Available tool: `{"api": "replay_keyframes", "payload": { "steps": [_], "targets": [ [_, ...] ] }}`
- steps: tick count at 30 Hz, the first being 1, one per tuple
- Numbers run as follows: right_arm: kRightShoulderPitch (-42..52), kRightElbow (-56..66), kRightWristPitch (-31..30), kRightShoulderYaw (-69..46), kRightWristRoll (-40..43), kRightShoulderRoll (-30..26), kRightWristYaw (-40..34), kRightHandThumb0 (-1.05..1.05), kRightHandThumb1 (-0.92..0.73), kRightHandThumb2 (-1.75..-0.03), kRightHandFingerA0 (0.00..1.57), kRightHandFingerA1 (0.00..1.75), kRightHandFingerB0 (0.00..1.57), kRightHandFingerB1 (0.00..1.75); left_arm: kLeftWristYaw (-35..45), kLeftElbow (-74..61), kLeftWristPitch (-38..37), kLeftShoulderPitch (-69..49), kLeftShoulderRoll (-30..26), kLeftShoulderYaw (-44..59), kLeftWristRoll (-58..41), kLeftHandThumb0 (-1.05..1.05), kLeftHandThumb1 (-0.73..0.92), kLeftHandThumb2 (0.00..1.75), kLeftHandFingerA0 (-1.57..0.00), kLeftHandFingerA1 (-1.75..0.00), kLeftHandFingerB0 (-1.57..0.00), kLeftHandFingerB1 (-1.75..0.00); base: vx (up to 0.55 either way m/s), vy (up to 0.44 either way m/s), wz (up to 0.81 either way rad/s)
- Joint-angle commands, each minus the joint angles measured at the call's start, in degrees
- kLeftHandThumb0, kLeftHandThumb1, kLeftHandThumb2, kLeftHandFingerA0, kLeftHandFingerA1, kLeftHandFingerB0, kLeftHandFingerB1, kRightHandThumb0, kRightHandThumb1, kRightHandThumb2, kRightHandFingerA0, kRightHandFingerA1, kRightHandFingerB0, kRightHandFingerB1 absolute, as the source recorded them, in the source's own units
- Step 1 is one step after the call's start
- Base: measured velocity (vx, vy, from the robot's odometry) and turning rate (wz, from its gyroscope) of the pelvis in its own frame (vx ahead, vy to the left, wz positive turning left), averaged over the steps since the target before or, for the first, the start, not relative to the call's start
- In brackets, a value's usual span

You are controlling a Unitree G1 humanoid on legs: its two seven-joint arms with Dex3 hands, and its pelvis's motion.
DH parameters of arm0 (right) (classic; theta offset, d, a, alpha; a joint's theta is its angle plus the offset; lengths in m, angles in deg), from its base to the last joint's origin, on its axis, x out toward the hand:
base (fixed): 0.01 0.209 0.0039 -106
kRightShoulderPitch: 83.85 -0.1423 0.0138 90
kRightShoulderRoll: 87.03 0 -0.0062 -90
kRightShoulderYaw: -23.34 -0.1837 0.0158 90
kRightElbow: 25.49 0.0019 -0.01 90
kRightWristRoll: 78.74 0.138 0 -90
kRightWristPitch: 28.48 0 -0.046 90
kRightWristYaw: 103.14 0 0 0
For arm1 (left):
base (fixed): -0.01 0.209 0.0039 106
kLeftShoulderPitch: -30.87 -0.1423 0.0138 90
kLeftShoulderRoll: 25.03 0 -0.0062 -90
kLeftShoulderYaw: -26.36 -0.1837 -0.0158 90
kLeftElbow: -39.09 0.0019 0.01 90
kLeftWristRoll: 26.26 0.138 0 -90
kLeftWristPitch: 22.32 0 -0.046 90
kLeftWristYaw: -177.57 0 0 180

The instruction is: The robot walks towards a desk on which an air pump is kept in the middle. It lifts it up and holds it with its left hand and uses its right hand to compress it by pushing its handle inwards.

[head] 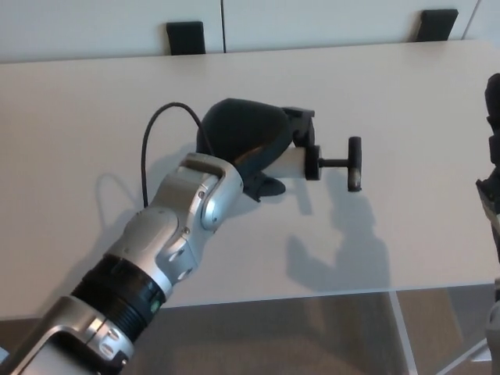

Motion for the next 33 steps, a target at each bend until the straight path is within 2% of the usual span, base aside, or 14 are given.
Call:
{"api": "replay_keyframes", "payload": {
  "steps": [1,2,9,12,13,15,18,22,23,27,28,29,30,33],
  "targets": [
    [1.84,2.02,1.65,0.44,-1.00,0.03,0.06,-0.82,-0.91,-0.74,0.11,0.26,0.08,0.21,9.95,-0.76,2.61,-2.35,0.55,-2.27,-2.74,-0.54,0.64,0.59,-0.33,-0.37,-0.29,-0.30,0.00,0.000,0.00],
    [2.46,2.47,1.77,0.41,-0.98,-0.10,0.23,-0.84,-0.92,-0.74,0.12,0.25,0.08,0.22,13.94,-0.50,5.08,-3.09,0.71,-3.57,-2.19,-0.85,0.52,0.85,0.00,0.00,-0.04,-0.07,0.00,0.000,0.00],
    [3.76,4.29,2.32,-0.39,-0.71,-0.67,0.49,-0.88,-0.79,-0.90,0.11,0.31,0.06,0.21,17.99,1.28,7.89,-5.05,0.33,-5.43,-1.50,-0.94,0.58,0.93,0.00,0.00,0.00,0.00,0.00,0.000,0.00],
    [4.07,4.93,2.43,-1.93,0.26,-1.78,1.29,-0.83,-0.92,-0.73,0.12,0.25,0.09,0.21,19.29,1.51,8.24,-4.34,-0.55,-4.85,-2.00,-0.94,0.56,0.92,0.00,0.00,0.00,0.00,0.00,0.000,0.00],
    [4.23,5.23,2.46,-2.73,0.66,-2.25,1.51,-0.87,-0.80,-0.91,0.11,0.32,0.06,0.21,19.86,1.41,8.32,-3.87,-1.21,-4.42,-2.14,-0.94,0.55,0.94,0.00,-0.01,0.00,0.00,0.00,0.000,0.00],
    [4.40,5.56,2.46,-3.50,0.98,-2.65,1.71,-0.87,-0.80,-0.91,0.11,0.32,0.06,0.21,20.50,1.18,8.44,-3.42,-1.91,-3.98,-2.23,-0.94,0.55,0.94,0.00,-0.01,0.00,0.00,0.00,0.000,0.00],
    [4.77,6.32,2.56,-4.35,2.20,-2.78,2.38,-0.83,-0.92,-0.72,0.11,0.24,0.08,0.21,22.14,-0.04,8.92,-2.48,-3.21,-3.10,-2.33,-0.94,0.56,0.94,0.00,-0.02,0.00,0.00,0.00,0.000,0.00],
    [5.81,7.98,2.16,-4.74,2.24,-3.24,2.81,-0.84,-0.92,-0.73,0.11,0.24,0.08,0.21,23.78,-2.39,9.41,-1.97,-4.62,-2.36,-2.30,-0.96,0.57,0.95,0.00,-0.01,0.00,0.00,0.00,0.000,0.00],
    [6.22,9.30,2.05,-4.89,1.81,-3.76,2.92,-0.80,-0.74,-1.13,0.04,0.40,0.02,0.27,23.80,-4.78,8.66,-1.83,-5.87,-1.76,-2.18,-0.95,0.57,0.95,0.00,0.00,0.00,0.00,0.00,0.000,0.00],
    [6.79,11.88,2.00,-5.30,0.97,-5.52,3.85,-0.79,-0.74,-1.13,0.04,0.40,0.03,0.28,25.25,-12.40,7.52,-1.84,-9.24,0.00,-2.25,-0.95,0.57,0.94,0.00,0.00,0.00,0.00,0.00,0.000,0.00],
    [6.79,12.77,2.03,-5.92,1.42,-6.50,4.58,-0.89,-0.79,-0.90,0.11,0.30,0.06,0.22,25.09,-16.61,6.50,-2.43,-10.70,1.43,-2.70,-0.95,0.57,0.94,0.00,0.00,0.00,0.00,0.00,0.000,0.00],
    [6.81,13.41,2.01,-6.36,1.81,-7.21,5.03,-0.89,-0.79,-0.90,0.11,0.30,0.06,0.22,24.99,-19.63,5.85,-2.91,-11.73,2.40,-3.05,-0.95,0.57,0.94,0.00,0.00,0.00,0.00,0.00,0.000,0.00],
    [7.16,14.60,2.96,-8.10,2.84,-9.37,6.84,-0.89,-0.82,-1.15,0.09,0.24,0.08,0.17,25.23,-28.61,4.63,-4.33,-14.21,5.51,-3.71,-0.88,0.54,0.92,0.00,-0.02,0.00,-0.06,0.00,0.000,0.00],
    [8.56,17.63,5.01,-12.25,4.43,-13.67,10.11,-0.89,-0.82,-1.15,0.10,0.25,0.09,0.19,26.41,-47.71,2.62,-7.42,-18.92,13.56,-6.64,-0.88,0.50,0.81,0.00,0.00,0.00,-0.07,0.00,0.000,0.00]
  ]
}}
